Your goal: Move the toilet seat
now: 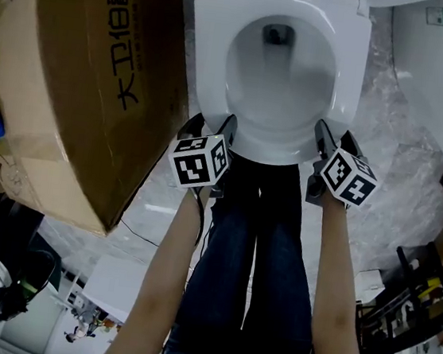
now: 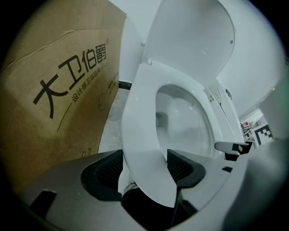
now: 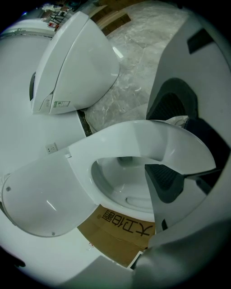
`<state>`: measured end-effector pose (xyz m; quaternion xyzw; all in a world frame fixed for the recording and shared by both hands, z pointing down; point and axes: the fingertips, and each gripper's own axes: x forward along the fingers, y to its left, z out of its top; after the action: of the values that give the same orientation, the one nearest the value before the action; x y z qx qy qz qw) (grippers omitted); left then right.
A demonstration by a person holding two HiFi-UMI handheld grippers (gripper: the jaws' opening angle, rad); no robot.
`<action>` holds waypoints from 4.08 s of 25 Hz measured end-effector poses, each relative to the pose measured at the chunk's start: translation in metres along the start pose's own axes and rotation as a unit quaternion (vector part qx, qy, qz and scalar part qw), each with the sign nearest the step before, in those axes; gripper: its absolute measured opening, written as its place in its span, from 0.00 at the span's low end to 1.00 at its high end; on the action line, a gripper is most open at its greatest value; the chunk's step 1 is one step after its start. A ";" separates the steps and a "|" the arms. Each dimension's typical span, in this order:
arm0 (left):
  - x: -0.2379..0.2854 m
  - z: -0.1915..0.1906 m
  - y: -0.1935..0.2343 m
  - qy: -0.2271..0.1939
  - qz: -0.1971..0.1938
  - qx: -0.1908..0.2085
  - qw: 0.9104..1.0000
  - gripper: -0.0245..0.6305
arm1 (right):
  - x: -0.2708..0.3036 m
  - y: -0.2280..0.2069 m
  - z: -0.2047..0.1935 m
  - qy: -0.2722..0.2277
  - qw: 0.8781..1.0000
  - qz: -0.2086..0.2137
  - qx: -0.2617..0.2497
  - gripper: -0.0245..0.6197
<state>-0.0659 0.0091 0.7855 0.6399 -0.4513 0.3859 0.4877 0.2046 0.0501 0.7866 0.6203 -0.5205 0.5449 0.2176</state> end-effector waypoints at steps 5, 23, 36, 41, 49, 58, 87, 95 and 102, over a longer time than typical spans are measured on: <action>0.003 0.002 0.001 -0.007 0.005 -0.010 1.000 0.50 | 0.004 -0.001 -0.001 0.003 1.000 -0.008 0.000 0.50; 0.002 0.000 0.002 -0.027 0.030 -0.045 0.998 0.49 | 0.001 -0.004 -0.002 0.014 1.000 -0.016 0.008 0.48; -0.033 0.008 -0.006 -0.040 0.025 -0.047 0.998 0.49 | -0.029 0.008 0.007 0.004 1.000 -0.018 0.004 0.48; -0.054 0.011 -0.010 -0.046 0.016 -0.063 0.997 0.45 | -0.042 0.013 0.013 0.004 1.000 -0.016 0.004 0.48; -0.079 0.021 -0.018 -0.066 0.002 -0.061 0.996 0.45 | -0.065 0.022 0.026 -0.010 1.000 -0.007 0.004 0.48; -0.116 0.025 -0.027 -0.086 -0.012 -0.021 0.996 0.41 | -0.086 0.032 0.040 -0.020 1.000 -0.003 0.012 0.48; -0.226 0.005 -0.124 -0.106 -0.086 0.108 0.985 0.11 | -0.160 0.070 0.118 -0.058 0.997 0.012 0.038 0.48; -0.246 0.052 -0.140 -0.150 -0.091 0.138 0.975 0.09 | -0.174 0.080 0.144 -0.055 0.997 0.016 0.055 0.47; -0.259 0.078 -0.143 -0.178 -0.088 0.149 0.969 0.08 | -0.181 0.087 0.160 -0.059 0.995 0.024 0.073 0.47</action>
<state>-0.0013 0.0018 0.4860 0.8014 -0.4099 0.2838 0.3305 0.2243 -0.0418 0.5472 0.6531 -0.5061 0.5487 0.1275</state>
